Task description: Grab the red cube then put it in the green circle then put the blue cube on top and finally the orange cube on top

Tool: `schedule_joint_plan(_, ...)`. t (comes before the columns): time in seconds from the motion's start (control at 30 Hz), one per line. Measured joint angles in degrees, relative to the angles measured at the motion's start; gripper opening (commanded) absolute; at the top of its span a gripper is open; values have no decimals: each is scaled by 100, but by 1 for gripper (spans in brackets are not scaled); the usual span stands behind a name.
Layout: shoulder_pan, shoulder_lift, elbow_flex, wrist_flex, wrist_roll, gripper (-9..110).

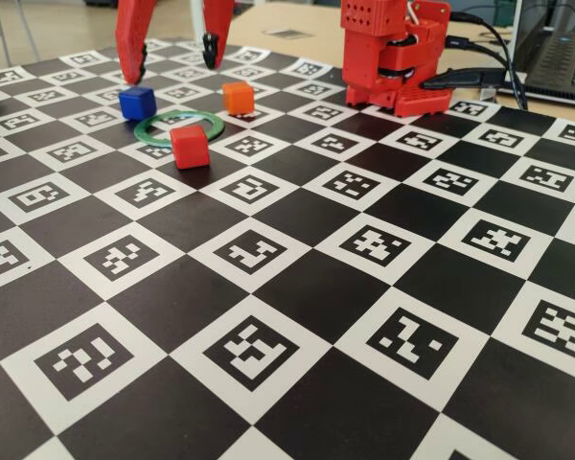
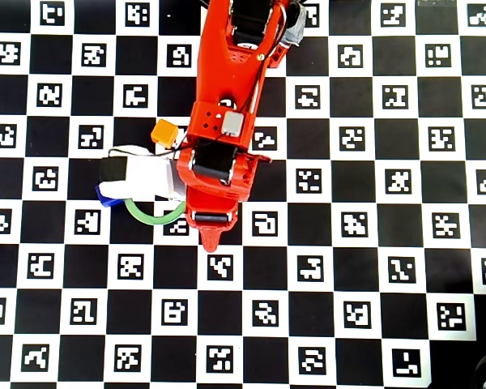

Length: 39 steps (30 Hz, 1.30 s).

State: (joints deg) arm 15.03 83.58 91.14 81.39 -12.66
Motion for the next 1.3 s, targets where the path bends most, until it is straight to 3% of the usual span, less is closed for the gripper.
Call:
schedule_joint_plan(0.53, 105, -343, 1037, -1494, -105, 43)
schedule_joint_plan(1.3, 105, -782, 1063, -1784, 26, 43)
